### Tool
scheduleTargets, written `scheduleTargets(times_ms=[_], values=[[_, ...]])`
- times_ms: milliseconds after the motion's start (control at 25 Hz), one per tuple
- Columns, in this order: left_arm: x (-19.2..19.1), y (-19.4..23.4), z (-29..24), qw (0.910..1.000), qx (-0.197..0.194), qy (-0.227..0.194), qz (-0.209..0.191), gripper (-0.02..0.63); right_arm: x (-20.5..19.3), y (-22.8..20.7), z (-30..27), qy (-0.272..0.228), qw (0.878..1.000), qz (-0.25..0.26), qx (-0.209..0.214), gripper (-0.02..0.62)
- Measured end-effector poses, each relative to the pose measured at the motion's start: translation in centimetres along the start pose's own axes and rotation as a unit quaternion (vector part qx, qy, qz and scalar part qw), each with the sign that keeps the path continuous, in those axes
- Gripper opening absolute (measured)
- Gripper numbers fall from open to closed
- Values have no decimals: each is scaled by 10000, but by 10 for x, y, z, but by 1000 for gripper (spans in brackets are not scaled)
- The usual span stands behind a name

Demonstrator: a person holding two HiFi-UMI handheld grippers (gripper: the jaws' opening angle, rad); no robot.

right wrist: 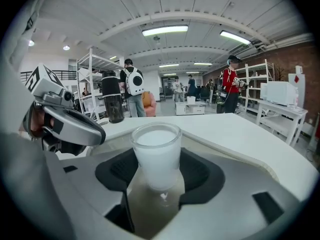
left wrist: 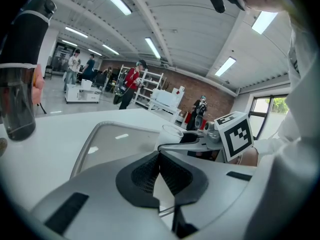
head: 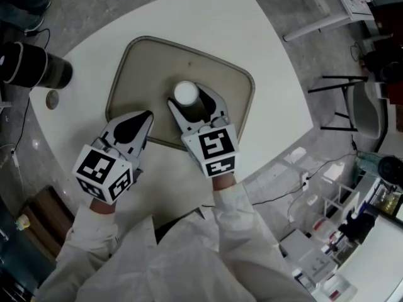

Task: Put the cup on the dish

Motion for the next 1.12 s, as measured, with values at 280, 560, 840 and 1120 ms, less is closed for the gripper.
scheduleTargets(times_ms=[280, 560, 840, 1120], values=[[-1, -1, -2, 10000, -17, 28, 34, 9, -1, 1, -2, -60, 10000, -39, 17, 261], [-3, 0, -8, 10000, -10, 30, 73, 9, -2, -2, -5, -34, 9999, -79, 55, 260], [-6, -5, -3, 10000, 37, 26, 89, 9, 0, -2, -2, -31, 9998, -209, -52, 261], [-6, -5, -4, 9999, 117, 17, 90, 8, -3, -5, -3, -92, 9992, -286, -256, 305]])
Point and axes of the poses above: the fingertips, and each gripper's own axes: z backward along the fingers, y to its left, x out of its top, the point moved 6 cm from there along z, backward along the fingers, and after that the axes turned 7 degrees about -x, right-handed, at the moved point
